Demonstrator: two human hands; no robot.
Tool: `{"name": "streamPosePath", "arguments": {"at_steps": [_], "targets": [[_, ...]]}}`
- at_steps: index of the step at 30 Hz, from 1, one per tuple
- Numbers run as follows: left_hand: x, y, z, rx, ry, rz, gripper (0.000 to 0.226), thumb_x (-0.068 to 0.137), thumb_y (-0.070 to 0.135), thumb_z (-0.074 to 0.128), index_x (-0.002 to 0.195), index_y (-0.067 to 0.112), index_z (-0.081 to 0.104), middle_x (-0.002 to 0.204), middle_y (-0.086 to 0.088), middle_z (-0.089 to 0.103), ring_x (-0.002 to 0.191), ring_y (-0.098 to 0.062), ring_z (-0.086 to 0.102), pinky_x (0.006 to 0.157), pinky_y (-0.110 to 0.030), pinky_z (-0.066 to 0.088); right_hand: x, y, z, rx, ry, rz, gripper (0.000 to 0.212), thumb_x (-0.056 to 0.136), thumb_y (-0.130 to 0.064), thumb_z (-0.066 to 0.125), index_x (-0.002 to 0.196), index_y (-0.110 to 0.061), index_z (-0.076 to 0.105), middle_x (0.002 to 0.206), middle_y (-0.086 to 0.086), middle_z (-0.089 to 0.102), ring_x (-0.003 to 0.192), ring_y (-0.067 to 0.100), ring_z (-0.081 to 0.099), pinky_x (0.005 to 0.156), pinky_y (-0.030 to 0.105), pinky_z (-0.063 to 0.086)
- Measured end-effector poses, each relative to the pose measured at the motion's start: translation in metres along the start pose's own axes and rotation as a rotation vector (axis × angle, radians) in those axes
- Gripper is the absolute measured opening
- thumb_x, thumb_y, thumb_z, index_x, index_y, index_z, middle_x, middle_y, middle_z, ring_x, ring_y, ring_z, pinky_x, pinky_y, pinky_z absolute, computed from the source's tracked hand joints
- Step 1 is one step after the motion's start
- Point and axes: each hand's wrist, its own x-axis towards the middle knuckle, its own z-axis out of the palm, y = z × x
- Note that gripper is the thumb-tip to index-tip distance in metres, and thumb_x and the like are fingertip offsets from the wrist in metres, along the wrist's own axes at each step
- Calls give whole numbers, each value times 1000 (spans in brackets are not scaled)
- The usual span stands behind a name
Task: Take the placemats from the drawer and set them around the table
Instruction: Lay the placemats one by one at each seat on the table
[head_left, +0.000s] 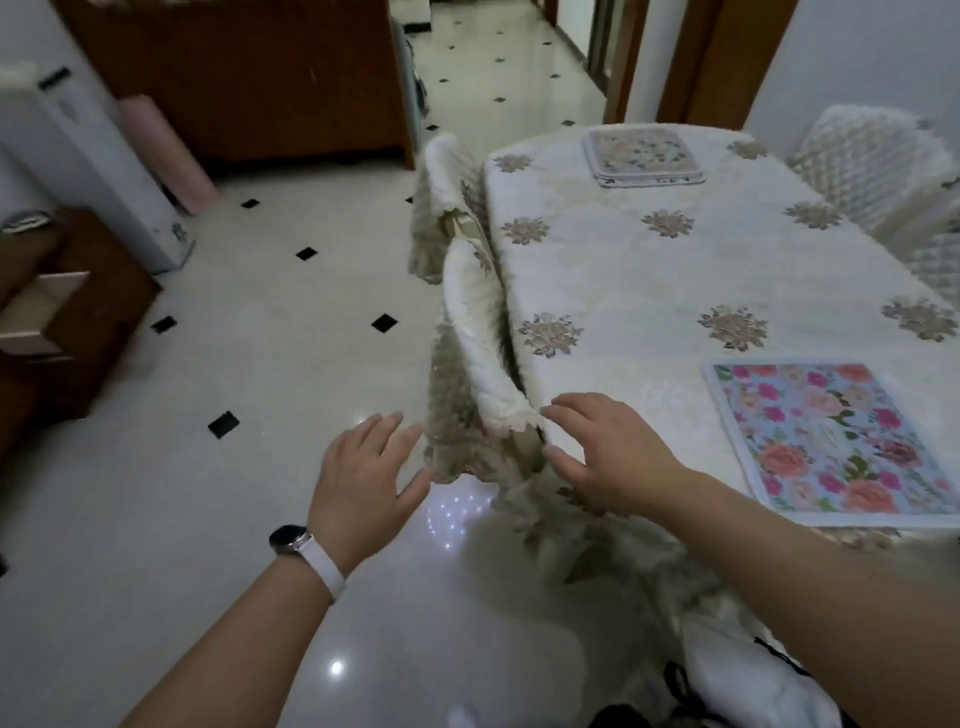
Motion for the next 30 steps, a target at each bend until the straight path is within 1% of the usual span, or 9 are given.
{"name": "streamPosePath", "arguments": {"at_steps": [3,7,9,11,13,15,20,24,30], "targets": [[-27,-41,-31,14,27,-84,60,88,51,40,130,16,63,137,-10,60,129,-32,53,105,-50,40,26,-53,1,13,24,-61,48,94,-42,53,134,-16,58,134,5,58,121,26,53,101,40,43],[-55,-83,-62,12,56,-165,63,88,52,34,133,16,60,141,-7,57,132,-30,50,108,-46,36,52,-107,6,24,35,-142,50,95,-43,54,136,-15,56,136,3,56,122,24,51,103,36,39],[-64,-96,-72,11,53,-167,64,88,53,34,134,17,59,141,-5,56,132,-29,49,108,-45,35,62,-124,7,17,25,-178,51,96,-44,53,138,-17,54,140,2,53,126,23,48,106,35,36],[-68,-105,-77,20,45,-109,61,89,52,37,131,16,61,139,-5,58,130,-28,52,107,-45,38,71,-134,8,8,11,-216,52,96,-46,52,139,-18,52,142,3,51,129,22,45,108,35,34],[-67,-110,-77,37,69,-37,54,89,48,43,125,14,65,132,-6,63,123,-29,57,103,-43,41,81,-138,10,-18,-9,-244,53,96,-47,51,141,-19,51,144,2,49,133,21,42,110,36,32],[-62,-114,-75,26,86,-31,51,89,46,46,122,14,67,129,-6,65,120,-29,59,102,-42,41,93,-138,13,-36,-21,-256,52,97,-47,50,141,-20,50,146,2,47,134,21,41,111,35,30],[-37,-137,-64,-1,31,-117,53,89,48,44,123,14,66,129,-6,65,121,-28,59,103,-41,41,140,-128,26,-31,-58,-258,52,97,-50,47,142,-25,47,148,-2,44,136,17,37,111,33,28],[-7,-162,-61,27,-5,-184,53,90,49,42,126,17,64,131,-4,63,122,-26,57,104,-40,39,192,-120,44,12,-84,-266,53,95,-51,48,142,-25,48,148,-2,45,135,18,39,109,33,29],[67,-195,-67,88,37,-248,49,91,49,43,124,20,64,130,-2,63,120,-25,58,101,-42,42,285,-98,45,89,-99,-285,55,94,-50,51,142,-23,49,147,0,47,135,19,39,108,36,33]]}}
